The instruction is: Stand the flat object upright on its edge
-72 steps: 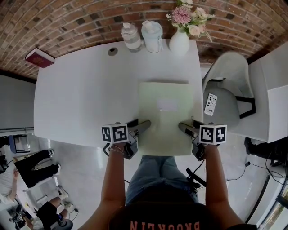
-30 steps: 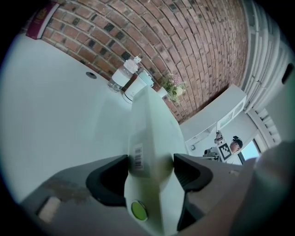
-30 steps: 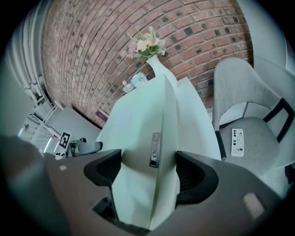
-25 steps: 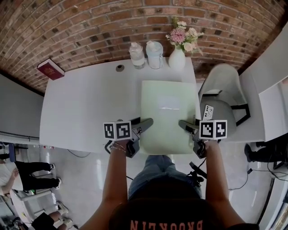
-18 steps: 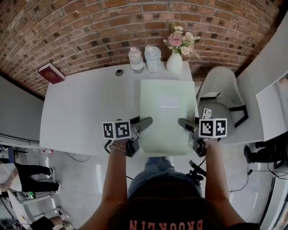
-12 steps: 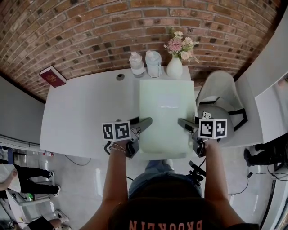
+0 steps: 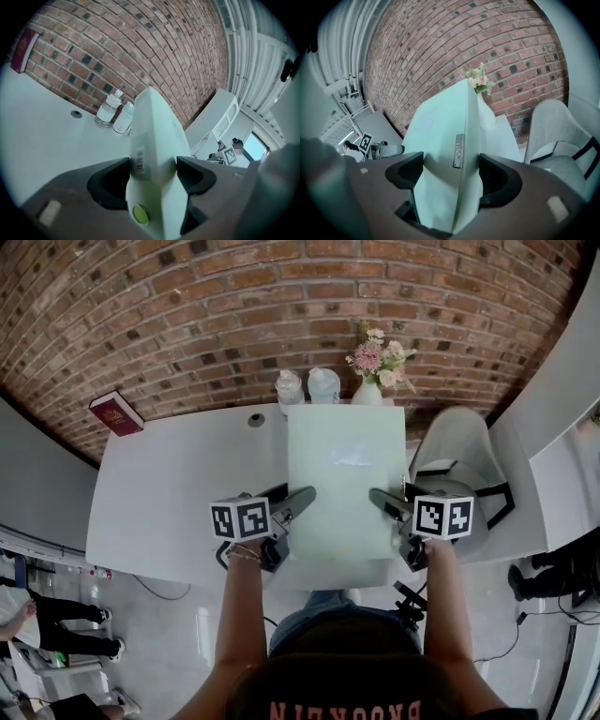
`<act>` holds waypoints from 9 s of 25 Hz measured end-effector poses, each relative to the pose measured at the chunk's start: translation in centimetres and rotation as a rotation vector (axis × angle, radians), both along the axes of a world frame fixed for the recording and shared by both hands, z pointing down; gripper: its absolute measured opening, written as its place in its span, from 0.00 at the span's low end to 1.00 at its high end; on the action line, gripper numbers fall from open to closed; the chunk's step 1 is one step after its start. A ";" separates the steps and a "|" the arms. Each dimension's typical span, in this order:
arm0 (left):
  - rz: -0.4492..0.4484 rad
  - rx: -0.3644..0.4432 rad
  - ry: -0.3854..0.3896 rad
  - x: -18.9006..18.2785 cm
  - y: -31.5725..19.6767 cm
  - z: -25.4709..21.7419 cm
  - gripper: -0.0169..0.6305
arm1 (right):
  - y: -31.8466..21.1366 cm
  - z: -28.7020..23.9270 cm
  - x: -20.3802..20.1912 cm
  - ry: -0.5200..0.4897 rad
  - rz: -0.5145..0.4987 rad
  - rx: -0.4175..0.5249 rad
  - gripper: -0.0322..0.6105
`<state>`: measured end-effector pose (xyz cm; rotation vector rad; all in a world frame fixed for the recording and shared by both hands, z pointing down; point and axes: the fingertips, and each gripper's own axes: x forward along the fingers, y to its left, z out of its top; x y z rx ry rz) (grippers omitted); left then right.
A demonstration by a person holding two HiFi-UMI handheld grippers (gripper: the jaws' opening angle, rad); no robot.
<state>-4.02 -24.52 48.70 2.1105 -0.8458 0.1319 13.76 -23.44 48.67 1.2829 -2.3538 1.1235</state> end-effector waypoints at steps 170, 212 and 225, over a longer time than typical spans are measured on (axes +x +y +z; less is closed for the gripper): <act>-0.043 0.501 -0.507 0.4 -6.5 -3.4 0.50 | -7.2 -2.4 2.2 0.390 -0.099 0.484 0.41; -0.260 0.728 -0.397 -0.8 5.2 -15.9 0.03 | 6.7 -16.1 0.4 0.323 0.086 0.720 0.05; -0.265 0.808 -0.393 -1.3 10.0 -19.2 0.03 | 12.1 -20.1 -0.3 0.340 0.123 0.812 0.05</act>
